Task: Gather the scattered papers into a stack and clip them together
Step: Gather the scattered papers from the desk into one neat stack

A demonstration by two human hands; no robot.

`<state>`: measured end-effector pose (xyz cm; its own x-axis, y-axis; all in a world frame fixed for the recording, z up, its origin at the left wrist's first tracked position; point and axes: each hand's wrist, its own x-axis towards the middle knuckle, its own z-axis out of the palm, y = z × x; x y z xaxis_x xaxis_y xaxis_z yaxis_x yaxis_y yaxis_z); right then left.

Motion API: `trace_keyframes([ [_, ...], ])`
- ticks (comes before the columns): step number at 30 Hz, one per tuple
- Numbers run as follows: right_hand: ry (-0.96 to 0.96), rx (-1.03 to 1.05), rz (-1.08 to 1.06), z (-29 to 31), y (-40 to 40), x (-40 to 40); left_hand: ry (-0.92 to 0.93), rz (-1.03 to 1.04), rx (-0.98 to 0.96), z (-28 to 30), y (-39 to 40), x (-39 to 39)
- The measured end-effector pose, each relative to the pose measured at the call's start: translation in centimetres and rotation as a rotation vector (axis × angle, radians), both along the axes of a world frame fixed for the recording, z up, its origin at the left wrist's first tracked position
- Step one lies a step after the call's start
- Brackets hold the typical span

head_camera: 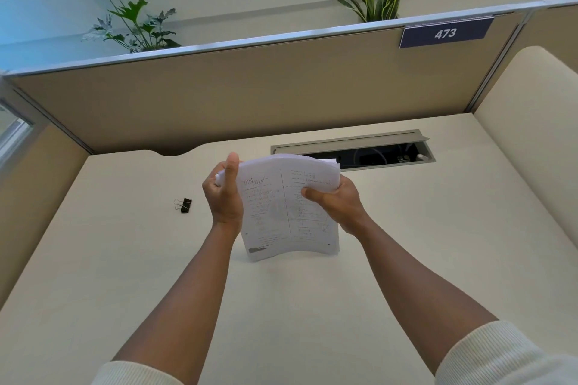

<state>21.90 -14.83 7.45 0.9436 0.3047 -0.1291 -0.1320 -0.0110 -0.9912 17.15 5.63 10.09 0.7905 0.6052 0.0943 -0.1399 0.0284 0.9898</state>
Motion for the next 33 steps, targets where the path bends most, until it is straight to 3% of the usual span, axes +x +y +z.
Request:
trace_keyframes([
  [23, 0.111, -0.111, 0.030, -1.6, -0.9, -1.2, -0.036, 0.022, 0.032, -1.3, -0.3, -0.5],
  [33, 0.101, -0.149, 0.030, -1.9, -1.2, -2.6, -0.027, 0.270, 0.120, 0.6, -2.0, -1.3],
])
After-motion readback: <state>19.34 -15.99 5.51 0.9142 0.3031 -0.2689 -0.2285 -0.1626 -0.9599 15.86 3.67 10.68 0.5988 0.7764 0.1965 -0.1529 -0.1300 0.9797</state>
